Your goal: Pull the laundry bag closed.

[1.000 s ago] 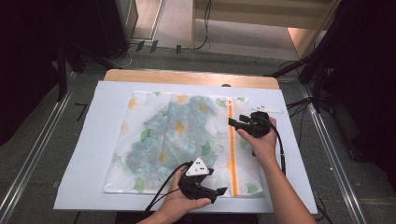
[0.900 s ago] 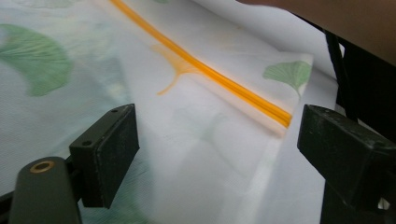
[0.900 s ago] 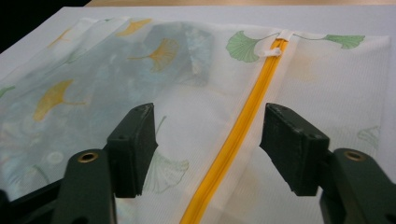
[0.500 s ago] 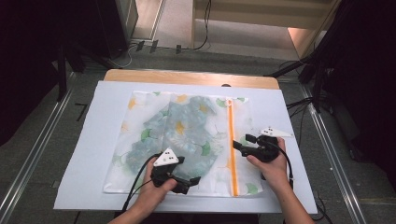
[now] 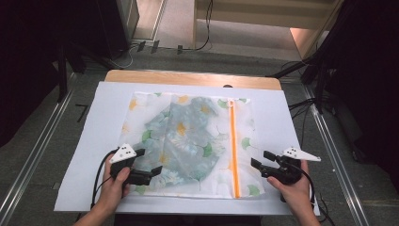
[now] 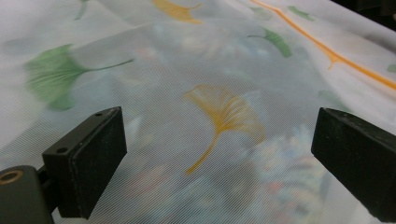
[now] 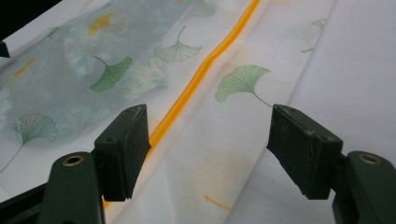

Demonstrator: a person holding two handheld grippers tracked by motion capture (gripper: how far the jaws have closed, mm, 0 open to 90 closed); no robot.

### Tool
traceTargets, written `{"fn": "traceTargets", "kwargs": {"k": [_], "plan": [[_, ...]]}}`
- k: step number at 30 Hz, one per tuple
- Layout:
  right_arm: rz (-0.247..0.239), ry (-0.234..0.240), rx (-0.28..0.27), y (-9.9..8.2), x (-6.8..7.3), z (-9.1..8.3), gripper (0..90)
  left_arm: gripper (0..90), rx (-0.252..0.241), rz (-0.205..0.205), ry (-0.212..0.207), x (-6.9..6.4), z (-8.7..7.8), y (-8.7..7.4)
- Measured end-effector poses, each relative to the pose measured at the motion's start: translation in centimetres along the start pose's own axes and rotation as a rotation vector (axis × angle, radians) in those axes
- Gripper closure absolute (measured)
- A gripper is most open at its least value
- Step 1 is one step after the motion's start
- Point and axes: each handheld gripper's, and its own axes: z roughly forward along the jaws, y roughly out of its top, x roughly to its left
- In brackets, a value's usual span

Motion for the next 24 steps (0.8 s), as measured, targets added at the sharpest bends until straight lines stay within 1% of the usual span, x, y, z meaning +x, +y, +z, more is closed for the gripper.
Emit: {"fn": "traceTargets", "kwargs": {"k": [2,5,8,9,10,12,14,15,16,17,19,20,21,23,24], "plan": [[0.006,-0.013,-0.004,-0.4,-0.2,-0.6,30.0,3.4,-0.016,-0.016,0.012,1.0,-1.0,-0.3],[0.020,-0.008,0.004,-0.8,-0.4,-1.2,29.0,3.4,-0.033,-0.046,0.046,2.3,-2.6,-1.0],[0.013,-0.005,-0.006,-1.0,-0.1,-1.9,27.2,3.4,-0.046,-0.057,0.078,3.1,-3.9,-1.3],[0.012,-0.005,-0.011,-1.0,0.0,-2.2,26.4,3.4,-0.059,-0.057,0.094,3.4,-4.5,-1.4],[0.009,-0.008,-0.018,-1.1,0.0,-2.5,26.0,3.4,-0.065,-0.058,0.101,3.6,-4.9,-1.5],[0.014,-0.017,-0.031,-1.2,0.1,-3.0,25.4,3.4,-0.085,-0.076,0.115,4.1,-5.9,-1.7],[0.012,-0.023,-0.043,-1.4,0.1,-3.7,24.6,3.4,-0.097,-0.082,0.137,4.5,-6.9,-1.9],[0.013,-0.029,-0.045,-1.6,0.1,-4.0,24.6,3.3,-0.098,-0.085,0.139,4.7,-7.2,-2.0],[0.012,-0.028,-0.047,-1.7,0.1,-4.2,24.5,3.4,-0.107,-0.094,0.149,4.9,-7.6,-2.1],[0.010,-0.028,-0.046,-1.8,0.1,-4.5,24.5,3.4,-0.114,-0.102,0.159,5.1,-7.8,-2.1],[0.012,-0.036,-0.044,-2.0,0.1,-4.7,24.6,3.4,-0.121,-0.109,0.165,5.3,-8.2,-2.1],[0.010,-0.037,-0.046,-2.0,0.0,-4.8,24.7,3.4,-0.117,-0.109,0.178,5.4,-8.3,-2.0],[0.021,-0.033,-0.045,-2.0,0.0,-4.8,24.8,3.4,-0.117,-0.113,0.181,5.5,-8.2,-2.0],[0.021,-0.036,-0.051,-1.9,0.0,-4.7,25.3,3.4,-0.109,-0.120,0.189,5.6,-8.1,-2.0],[0.021,-0.035,-0.051,-1.8,0.0,-4.6,25.5,3.4,-0.101,-0.117,0.195,5.6,-8.0,-2.0]]}}
